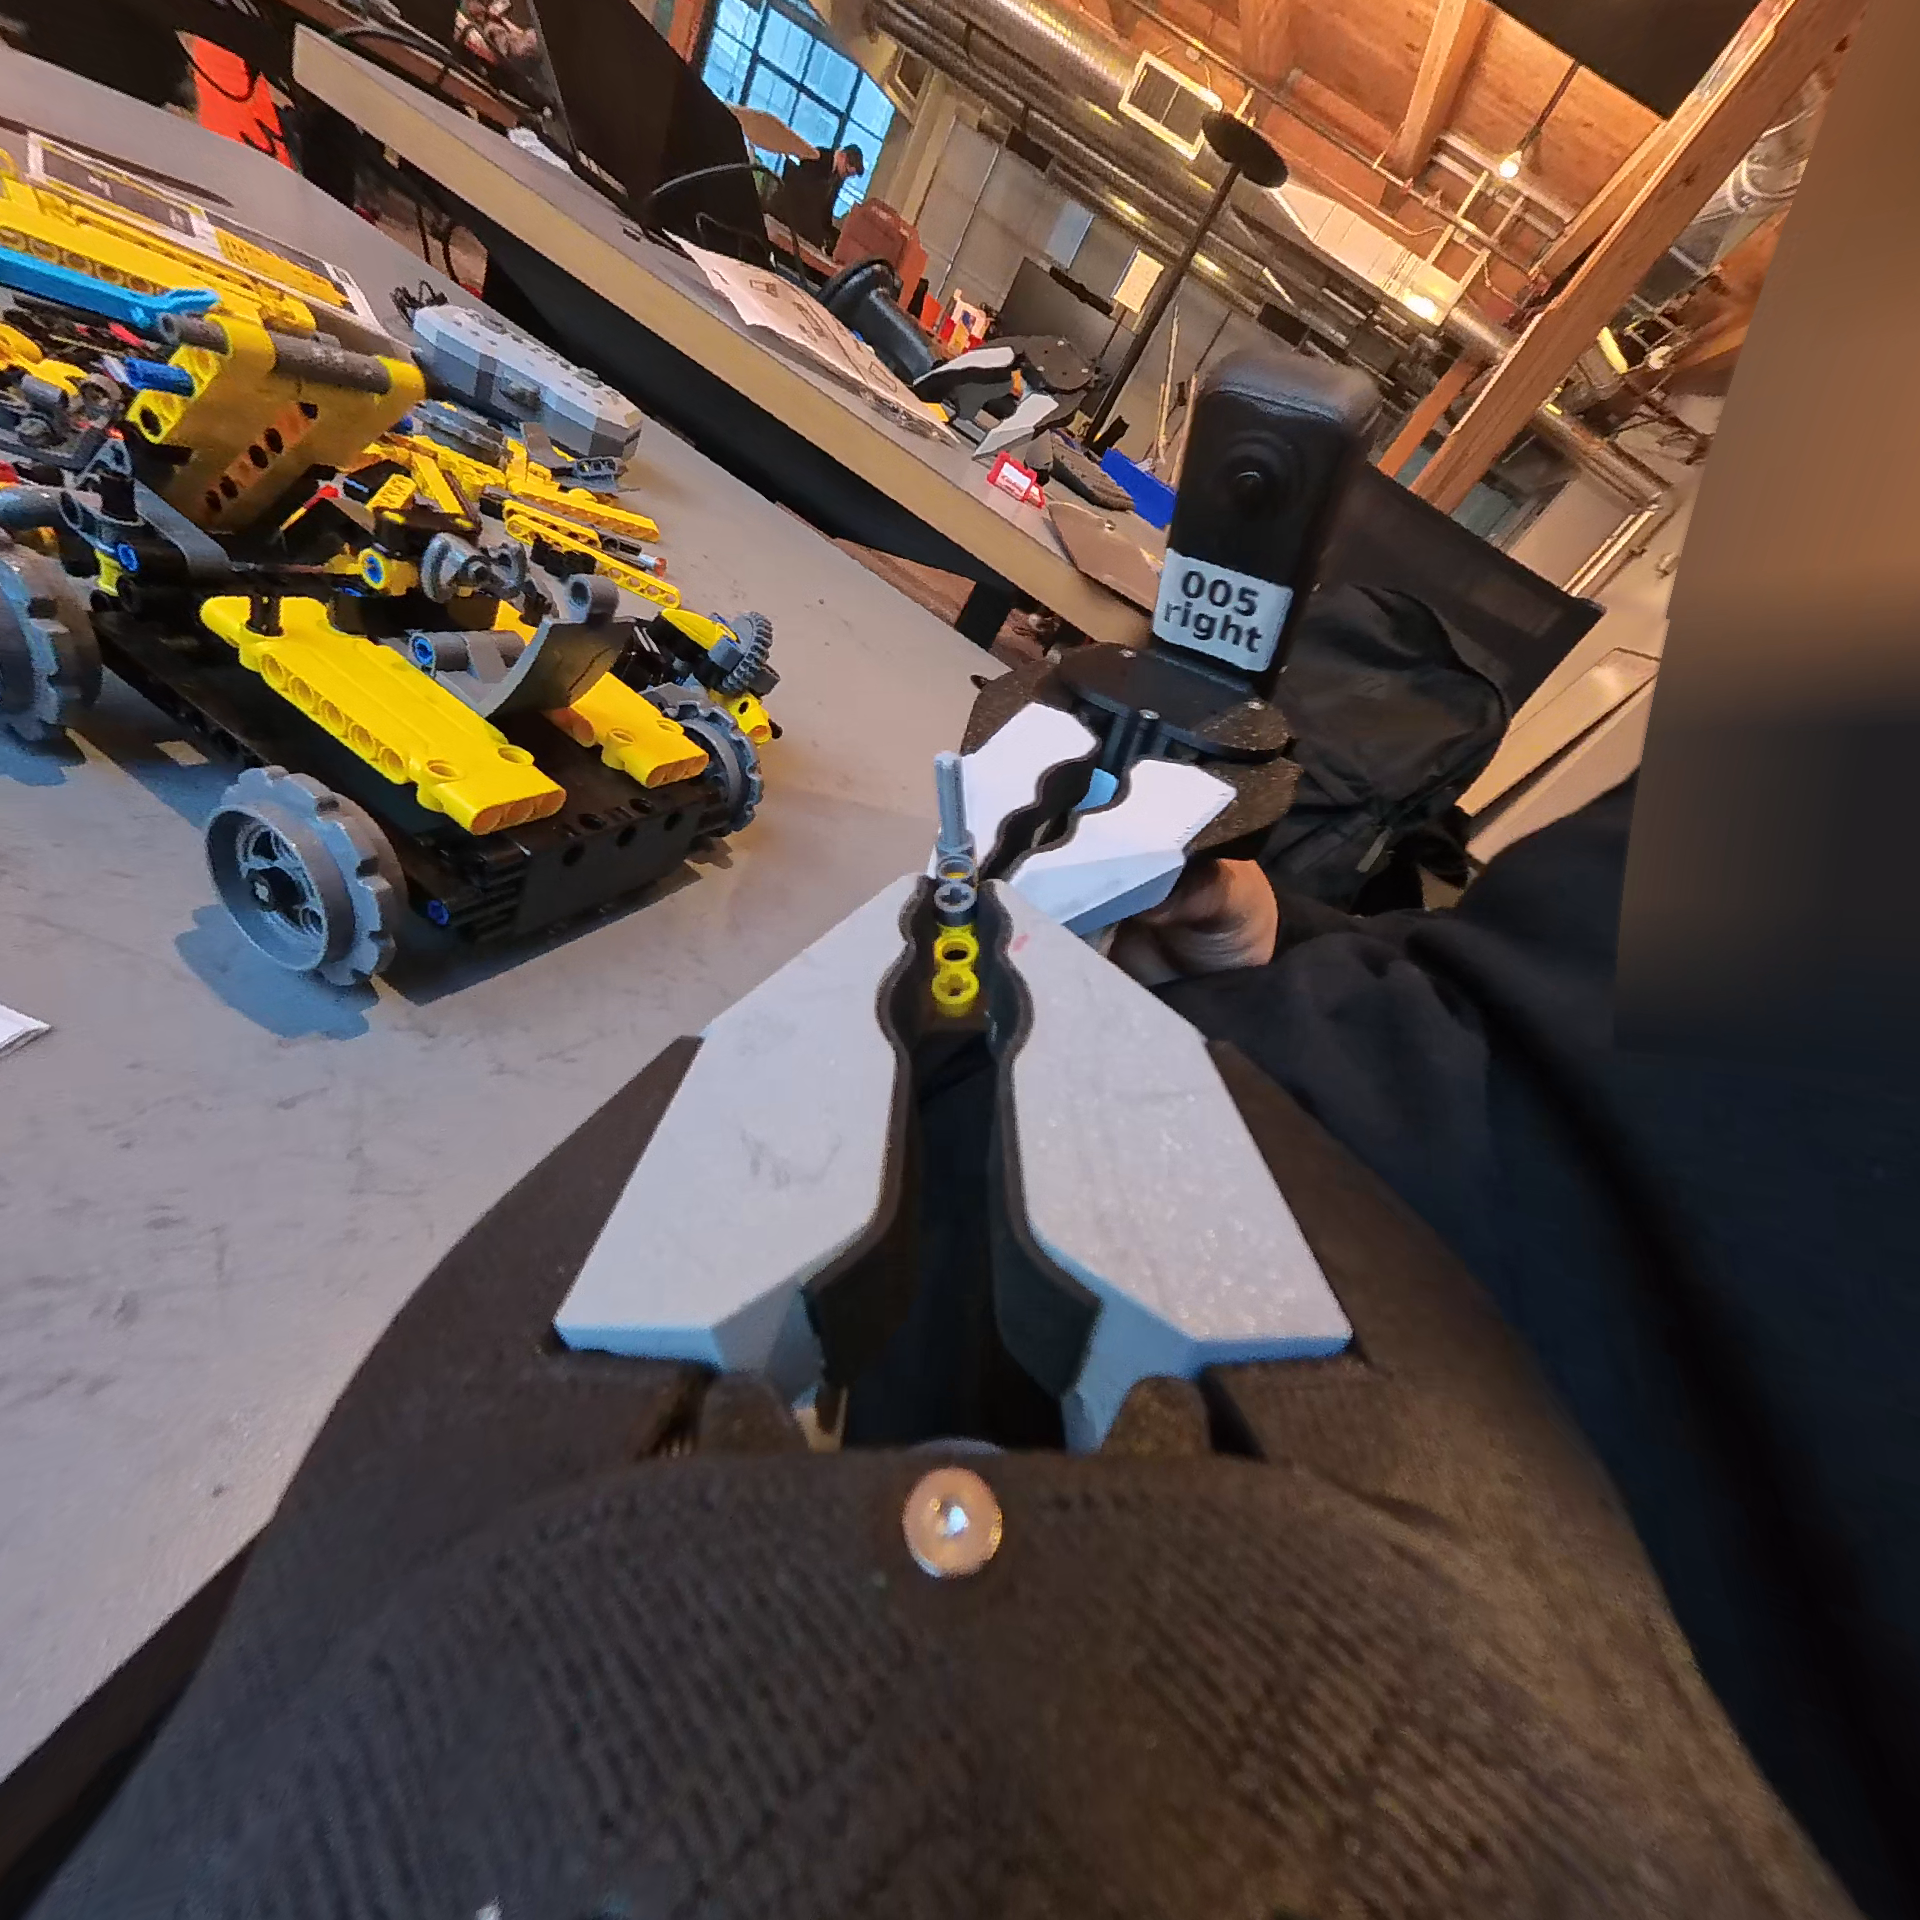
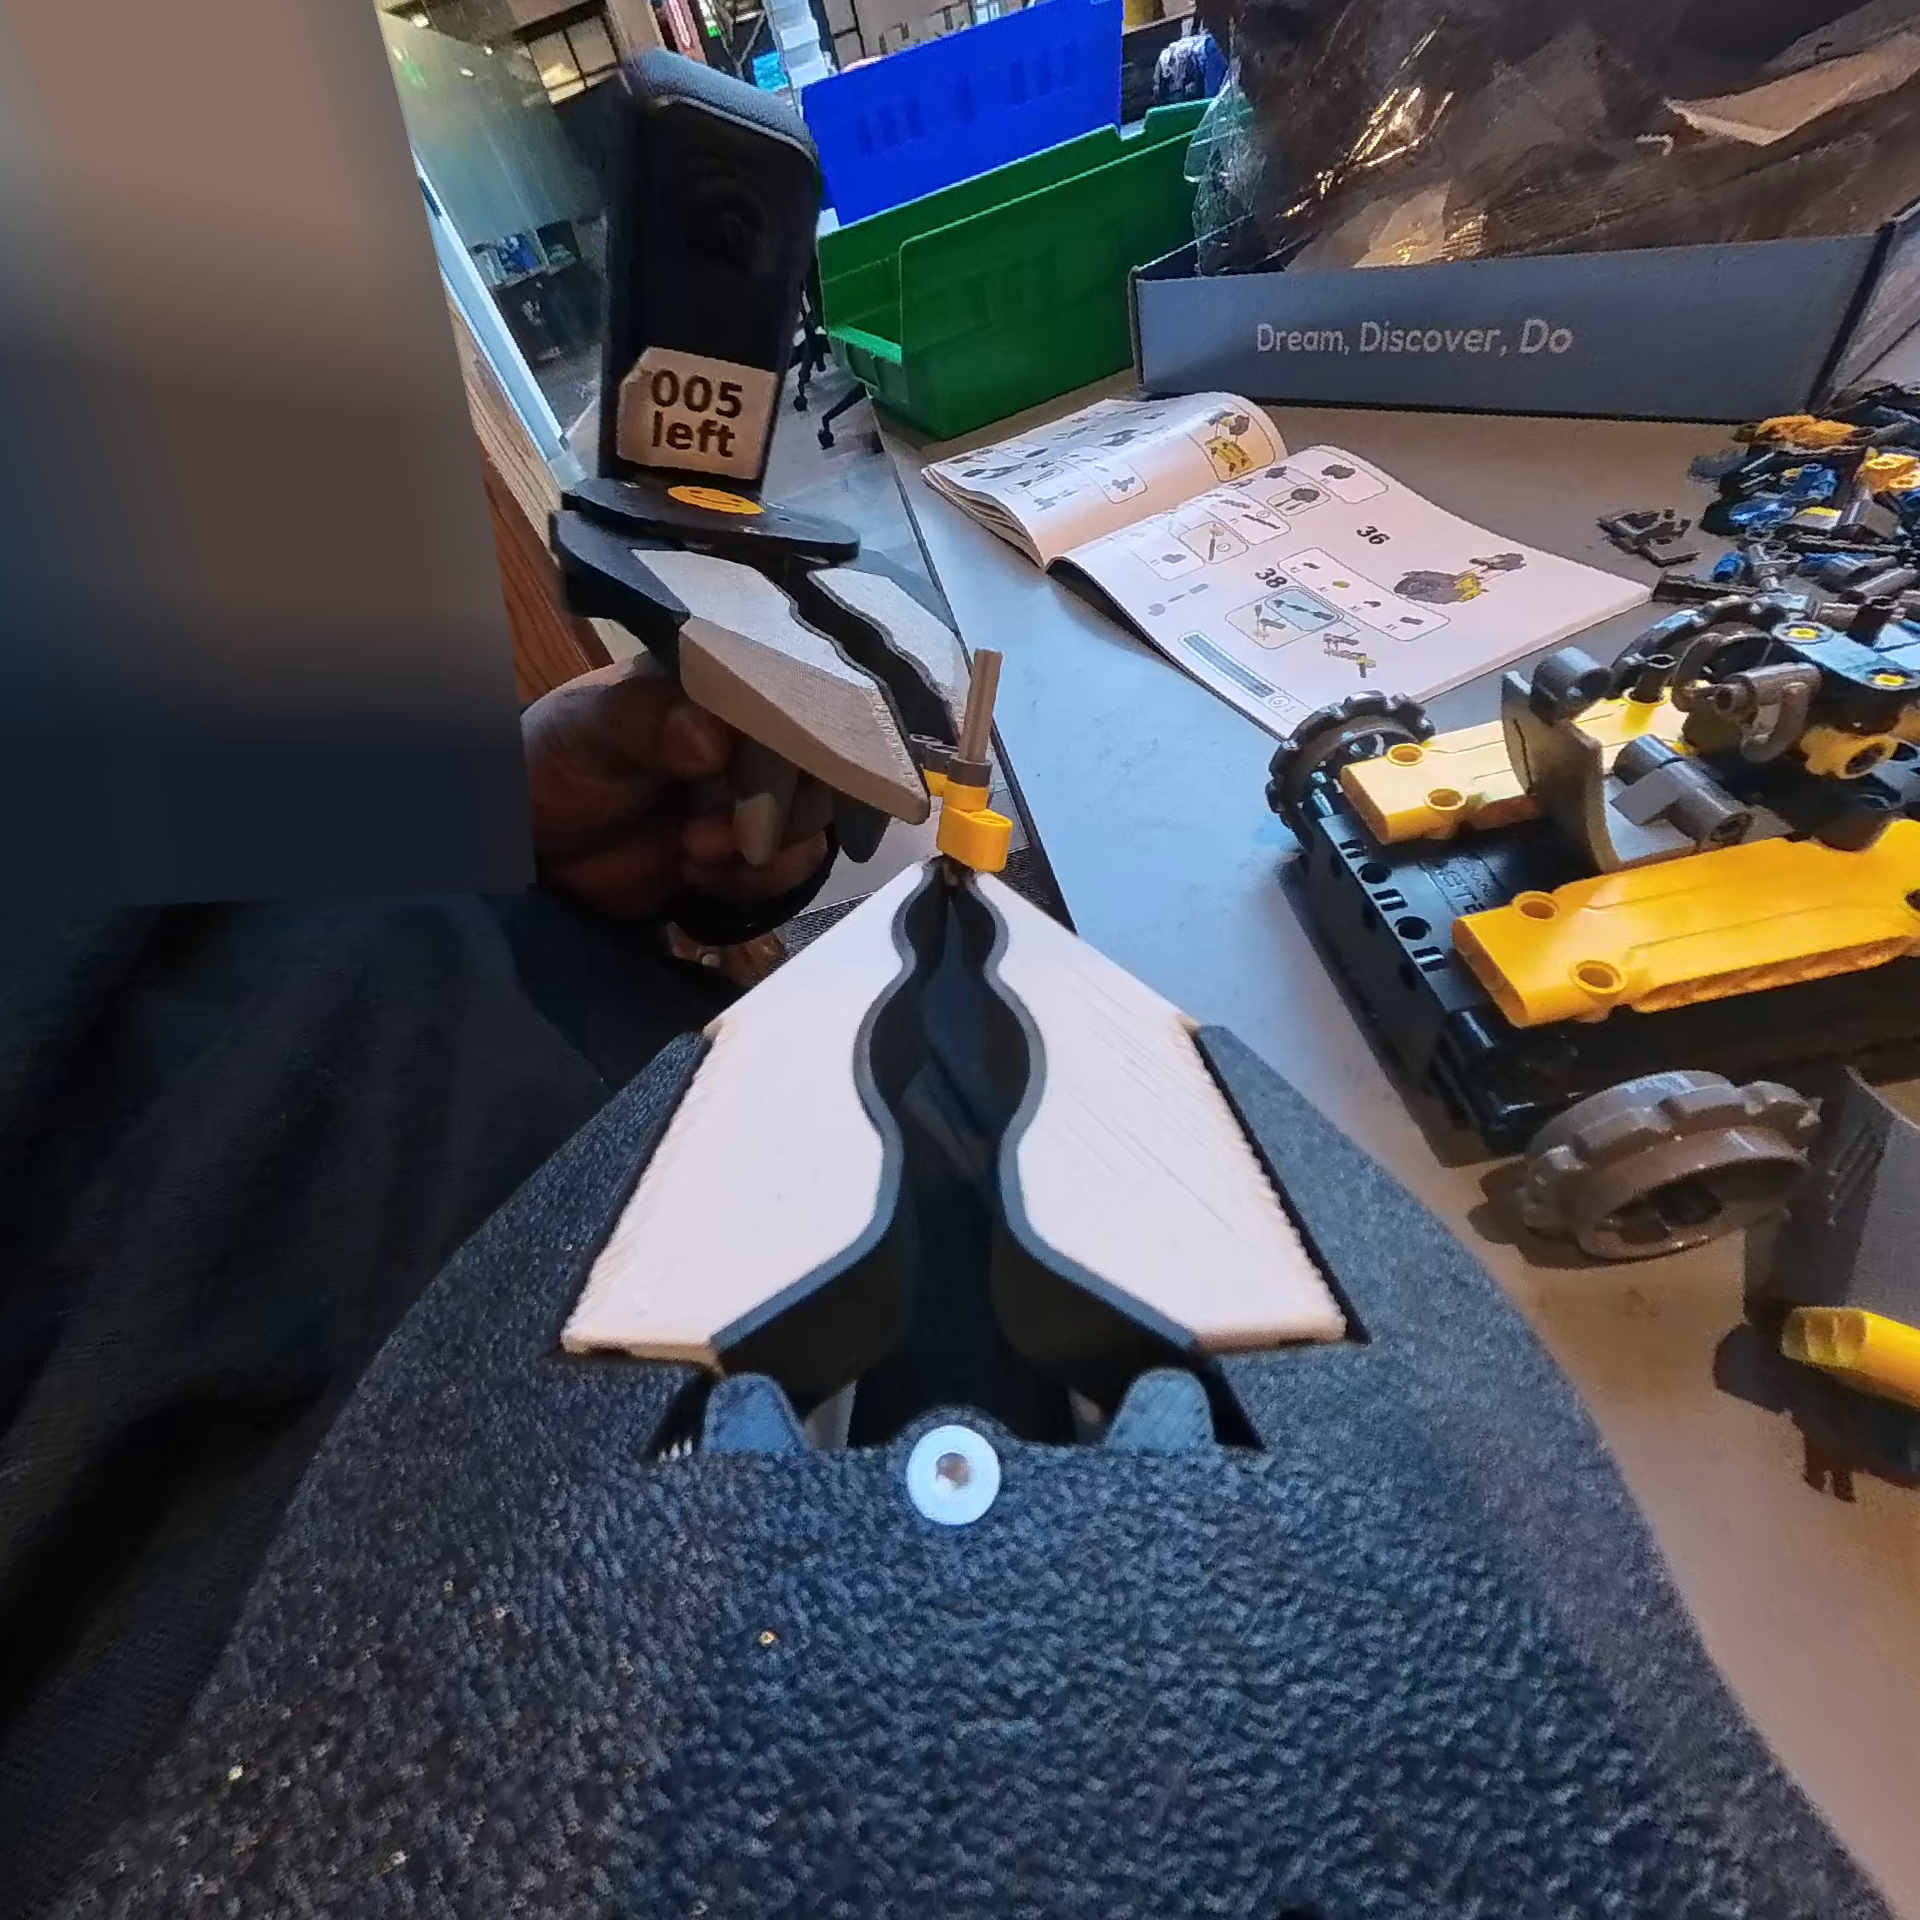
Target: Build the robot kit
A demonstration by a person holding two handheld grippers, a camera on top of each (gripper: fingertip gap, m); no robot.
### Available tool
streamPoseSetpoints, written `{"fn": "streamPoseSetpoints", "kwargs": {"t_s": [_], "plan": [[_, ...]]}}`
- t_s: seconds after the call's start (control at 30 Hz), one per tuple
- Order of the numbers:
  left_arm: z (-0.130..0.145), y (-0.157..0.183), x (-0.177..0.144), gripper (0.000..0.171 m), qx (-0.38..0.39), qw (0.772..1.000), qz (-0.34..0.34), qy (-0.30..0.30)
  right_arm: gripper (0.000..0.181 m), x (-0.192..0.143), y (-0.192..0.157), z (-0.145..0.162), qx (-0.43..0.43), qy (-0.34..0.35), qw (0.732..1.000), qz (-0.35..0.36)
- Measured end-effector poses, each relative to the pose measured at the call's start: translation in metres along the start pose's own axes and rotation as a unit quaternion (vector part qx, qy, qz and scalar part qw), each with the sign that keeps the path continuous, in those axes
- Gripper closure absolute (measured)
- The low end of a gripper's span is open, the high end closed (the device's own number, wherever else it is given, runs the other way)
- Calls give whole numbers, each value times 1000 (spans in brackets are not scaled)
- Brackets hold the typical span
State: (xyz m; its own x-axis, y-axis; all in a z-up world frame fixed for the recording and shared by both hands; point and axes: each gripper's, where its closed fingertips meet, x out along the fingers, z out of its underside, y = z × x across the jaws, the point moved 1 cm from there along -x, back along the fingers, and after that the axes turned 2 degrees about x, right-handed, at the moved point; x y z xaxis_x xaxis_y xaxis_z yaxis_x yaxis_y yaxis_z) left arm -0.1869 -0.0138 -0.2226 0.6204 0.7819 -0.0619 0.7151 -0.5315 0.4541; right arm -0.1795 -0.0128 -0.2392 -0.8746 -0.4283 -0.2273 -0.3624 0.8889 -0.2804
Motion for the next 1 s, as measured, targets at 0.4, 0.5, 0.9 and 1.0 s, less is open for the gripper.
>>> {"fn": "streamPoseSetpoints", "kwargs": {"t_s": [0.4, 0.5, 0.9, 1.0], "plan": [[3, -7, 1, 167, -15, 1000, 22, -9, 178, -5, 8, -2, -31, -14, 999, 35], [-1, -12, -3, 167, 2, 1000, 3, -5, 178, -11, 14, -2, -17, -6, 999, 42], [6, -17, 1, 152, 44, 998, -31, -35, 177, -30, 28, 2, 15, -13, 998, 65], [9, -17, 3, 150, 60, 996, -40, -47, 178, -47, 42, 5, 1, -30, 994, 107]]}}
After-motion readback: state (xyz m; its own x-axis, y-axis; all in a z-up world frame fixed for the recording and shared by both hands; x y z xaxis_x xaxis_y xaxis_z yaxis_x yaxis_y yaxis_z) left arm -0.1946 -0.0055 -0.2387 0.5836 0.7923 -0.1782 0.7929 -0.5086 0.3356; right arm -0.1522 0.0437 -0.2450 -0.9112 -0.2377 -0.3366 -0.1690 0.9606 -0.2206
